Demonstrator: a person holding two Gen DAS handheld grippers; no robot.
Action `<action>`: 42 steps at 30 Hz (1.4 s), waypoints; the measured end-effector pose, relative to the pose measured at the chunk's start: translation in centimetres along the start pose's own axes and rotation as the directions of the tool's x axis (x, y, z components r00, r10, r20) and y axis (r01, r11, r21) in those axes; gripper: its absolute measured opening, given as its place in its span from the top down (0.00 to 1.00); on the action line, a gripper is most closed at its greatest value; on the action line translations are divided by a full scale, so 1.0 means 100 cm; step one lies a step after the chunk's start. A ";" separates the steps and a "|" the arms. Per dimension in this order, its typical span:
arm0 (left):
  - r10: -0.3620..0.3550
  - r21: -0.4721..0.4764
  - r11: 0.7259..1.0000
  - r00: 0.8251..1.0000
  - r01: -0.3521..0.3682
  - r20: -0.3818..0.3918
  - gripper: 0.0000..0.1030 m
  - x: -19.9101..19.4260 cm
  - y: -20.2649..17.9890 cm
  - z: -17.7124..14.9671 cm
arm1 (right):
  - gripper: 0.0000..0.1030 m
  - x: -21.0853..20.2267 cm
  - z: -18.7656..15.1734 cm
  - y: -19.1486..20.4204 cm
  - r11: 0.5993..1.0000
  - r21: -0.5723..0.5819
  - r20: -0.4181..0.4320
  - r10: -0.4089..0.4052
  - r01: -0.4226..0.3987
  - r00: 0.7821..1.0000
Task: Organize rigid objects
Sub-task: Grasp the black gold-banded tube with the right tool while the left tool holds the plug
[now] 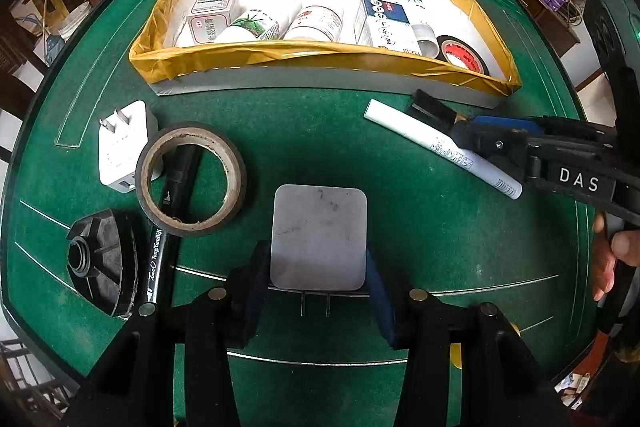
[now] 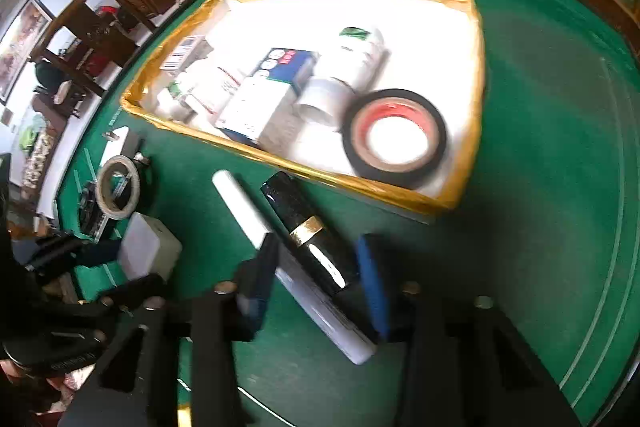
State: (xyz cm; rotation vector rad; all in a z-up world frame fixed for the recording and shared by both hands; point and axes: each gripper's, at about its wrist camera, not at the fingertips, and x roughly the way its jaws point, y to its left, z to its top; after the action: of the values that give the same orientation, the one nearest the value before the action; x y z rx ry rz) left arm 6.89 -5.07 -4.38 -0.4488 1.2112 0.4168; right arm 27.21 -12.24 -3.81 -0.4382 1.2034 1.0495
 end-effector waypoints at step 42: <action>0.011 -0.006 1.000 1.000 -0.011 -0.011 0.52 0.012 -0.007 0.020 | 0.70 -0.005 -0.027 0.032 0.984 -0.172 -0.074 -0.068 0.055 0.995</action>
State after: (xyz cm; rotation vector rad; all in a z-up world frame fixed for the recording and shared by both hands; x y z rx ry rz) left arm 9.18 -4.47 -4.86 -0.4500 1.2234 0.4286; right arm 23.04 -12.93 -3.54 -0.6509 1.1675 1.0939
